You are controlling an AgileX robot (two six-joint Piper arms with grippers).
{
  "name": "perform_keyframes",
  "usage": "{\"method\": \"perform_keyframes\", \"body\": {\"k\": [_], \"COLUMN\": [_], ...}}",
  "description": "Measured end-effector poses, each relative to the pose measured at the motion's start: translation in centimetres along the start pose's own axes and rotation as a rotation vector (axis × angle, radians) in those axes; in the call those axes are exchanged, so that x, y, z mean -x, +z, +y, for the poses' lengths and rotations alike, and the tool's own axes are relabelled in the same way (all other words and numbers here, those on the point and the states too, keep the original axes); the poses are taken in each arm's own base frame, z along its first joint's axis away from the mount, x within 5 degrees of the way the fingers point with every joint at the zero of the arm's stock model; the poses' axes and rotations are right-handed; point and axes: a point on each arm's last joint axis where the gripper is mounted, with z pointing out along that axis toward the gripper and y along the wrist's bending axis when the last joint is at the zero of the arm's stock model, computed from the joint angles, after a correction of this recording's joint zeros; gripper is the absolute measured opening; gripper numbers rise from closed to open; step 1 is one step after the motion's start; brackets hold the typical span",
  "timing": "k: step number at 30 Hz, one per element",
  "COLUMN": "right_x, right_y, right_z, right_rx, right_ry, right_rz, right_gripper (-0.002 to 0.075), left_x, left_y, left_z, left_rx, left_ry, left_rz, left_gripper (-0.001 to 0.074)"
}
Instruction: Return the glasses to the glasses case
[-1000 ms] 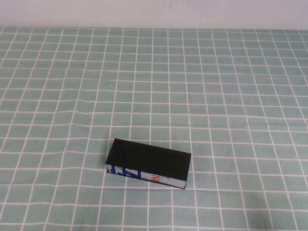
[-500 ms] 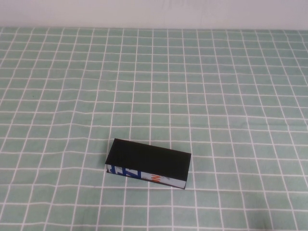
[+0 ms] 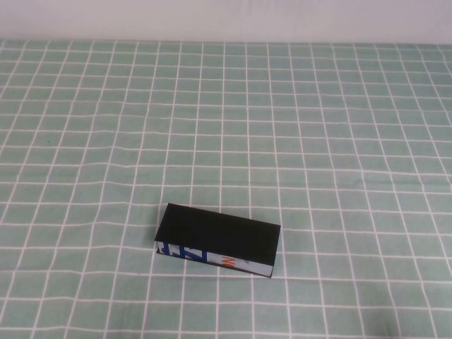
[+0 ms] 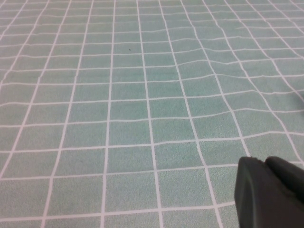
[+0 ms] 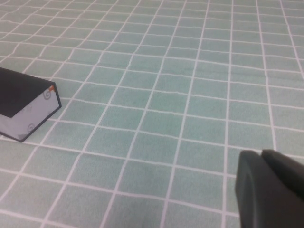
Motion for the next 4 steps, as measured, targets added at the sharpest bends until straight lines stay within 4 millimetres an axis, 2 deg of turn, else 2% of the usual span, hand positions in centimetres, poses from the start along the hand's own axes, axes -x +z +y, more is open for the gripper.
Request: {"method": "perform_keyframes", "body": {"k": [4], "right_x": [0.0], "right_y": [0.0], "right_z": [0.0], "right_rx": [0.0], "right_ry": [0.0], "right_rz": [0.0], "right_gripper": [-0.0014], "left_x": [0.0], "left_y": [0.0], "left_z": [0.0], "left_rx": [0.0], "left_ry": [0.0], "left_rz": [0.0], "left_gripper": [-0.0006]}}
